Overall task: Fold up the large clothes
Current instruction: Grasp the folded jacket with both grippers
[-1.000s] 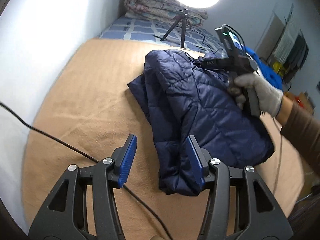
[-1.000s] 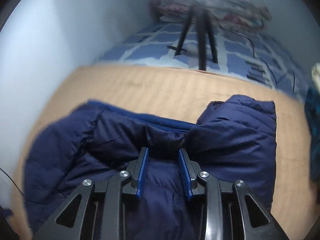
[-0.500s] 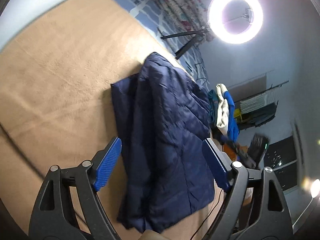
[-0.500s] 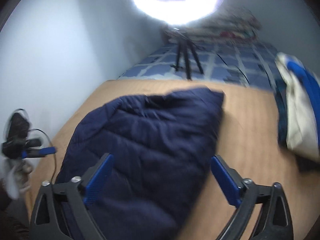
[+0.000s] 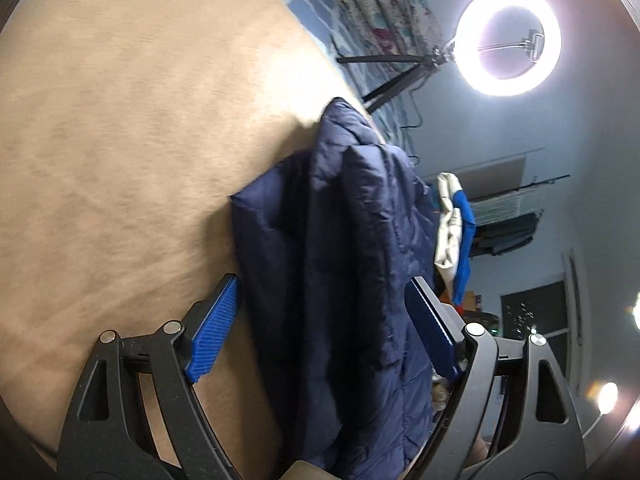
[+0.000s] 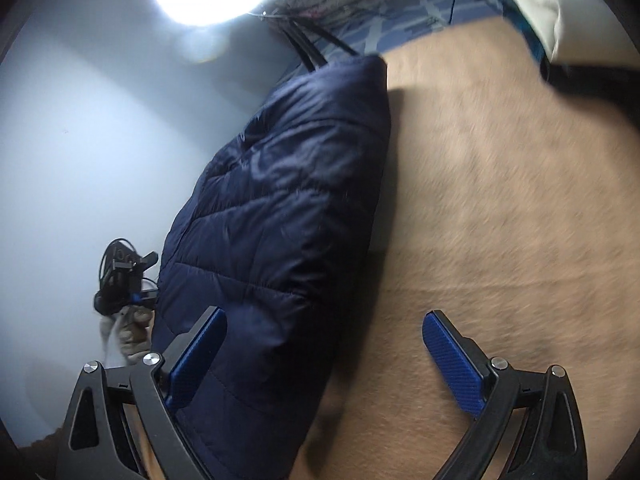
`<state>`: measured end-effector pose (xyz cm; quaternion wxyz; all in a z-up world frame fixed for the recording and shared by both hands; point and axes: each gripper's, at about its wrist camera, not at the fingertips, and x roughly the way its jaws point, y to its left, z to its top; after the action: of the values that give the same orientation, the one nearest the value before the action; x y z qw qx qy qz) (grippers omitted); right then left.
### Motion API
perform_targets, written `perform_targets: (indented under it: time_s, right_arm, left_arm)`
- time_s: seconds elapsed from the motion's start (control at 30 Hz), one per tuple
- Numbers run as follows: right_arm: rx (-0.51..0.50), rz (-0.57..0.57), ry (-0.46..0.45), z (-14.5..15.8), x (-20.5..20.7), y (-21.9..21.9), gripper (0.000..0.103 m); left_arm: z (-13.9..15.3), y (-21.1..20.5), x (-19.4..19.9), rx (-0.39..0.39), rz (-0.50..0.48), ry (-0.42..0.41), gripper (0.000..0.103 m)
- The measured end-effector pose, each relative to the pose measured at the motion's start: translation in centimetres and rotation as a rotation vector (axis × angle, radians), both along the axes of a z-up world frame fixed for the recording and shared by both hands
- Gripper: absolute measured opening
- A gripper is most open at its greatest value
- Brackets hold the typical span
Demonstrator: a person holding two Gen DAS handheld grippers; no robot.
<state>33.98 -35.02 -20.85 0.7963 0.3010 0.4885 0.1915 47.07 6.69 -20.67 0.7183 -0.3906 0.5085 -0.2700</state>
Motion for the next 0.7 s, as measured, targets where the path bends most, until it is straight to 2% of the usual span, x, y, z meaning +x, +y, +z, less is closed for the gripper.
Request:
perform_targets:
  time_s: [0.2, 0.33, 0.5, 0.7]
  right_arm:
    - [0.055, 0.012, -0.014, -0.6, 0.6, 0.9, 0.1]
    - [0.058, 0.026, -0.012, -0.7, 1.2, 1.4, 0.094]
    - [0.074, 0.028, 0.0, -0.9, 1.7, 1.7, 0.081]
    - [0.071, 0.03, 0.032, -0.9, 2.2, 1.7, 0.058]
  left_arm:
    - [-0.1, -1.5, 1.5, 0.024, -0.055, -0.002, 0.085]
    - [0.0, -2.4, 2.3, 0.055, -0.057, 0.003, 0.085]
    - [0.3, -4.7, 2.9, 0.16, -0.092, -0.02, 0.076]
    - [1.1, -6.7, 2.7, 0.281, -0.113, -0.063, 0.049]
